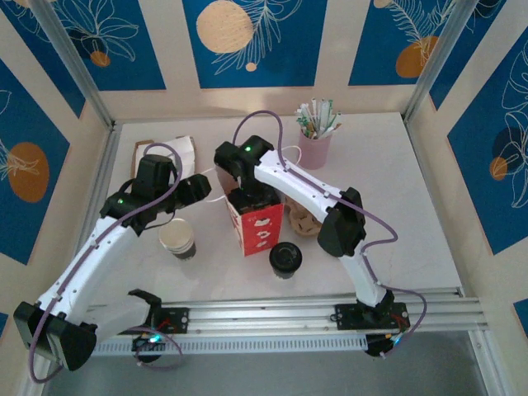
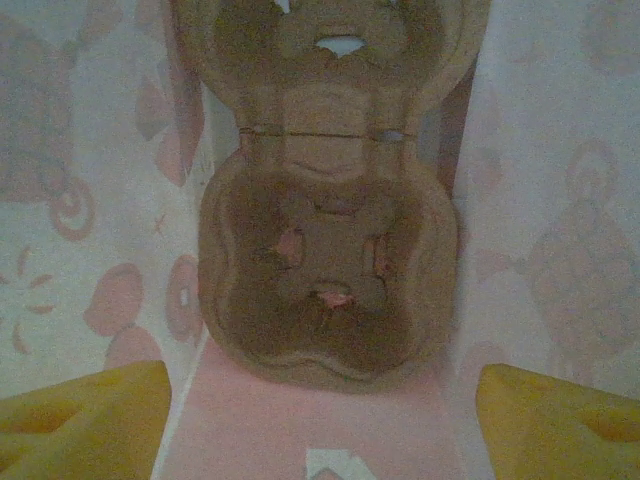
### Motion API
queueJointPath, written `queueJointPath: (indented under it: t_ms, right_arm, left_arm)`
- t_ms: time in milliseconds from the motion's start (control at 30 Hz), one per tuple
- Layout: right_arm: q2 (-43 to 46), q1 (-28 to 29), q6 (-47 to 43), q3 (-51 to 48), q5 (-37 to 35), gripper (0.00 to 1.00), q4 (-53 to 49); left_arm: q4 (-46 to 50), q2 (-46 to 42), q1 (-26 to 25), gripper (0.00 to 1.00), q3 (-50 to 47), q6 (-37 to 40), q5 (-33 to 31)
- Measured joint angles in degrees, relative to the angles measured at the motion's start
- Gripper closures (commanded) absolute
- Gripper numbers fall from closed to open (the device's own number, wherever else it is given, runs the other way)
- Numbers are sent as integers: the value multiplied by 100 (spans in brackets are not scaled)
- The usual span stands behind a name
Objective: Pack the takeout coffee
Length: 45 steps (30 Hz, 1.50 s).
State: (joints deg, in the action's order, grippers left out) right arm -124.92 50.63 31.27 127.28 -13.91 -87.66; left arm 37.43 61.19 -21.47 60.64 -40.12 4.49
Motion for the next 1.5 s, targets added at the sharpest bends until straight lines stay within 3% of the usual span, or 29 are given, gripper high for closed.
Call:
queueJointPath:
  t_ms: [1500]
  right_arm:
    - [769, 136, -111, 522, 4, 13, 175]
  left_arm:
    - [-59, 81, 0, 26, 4, -26, -2]
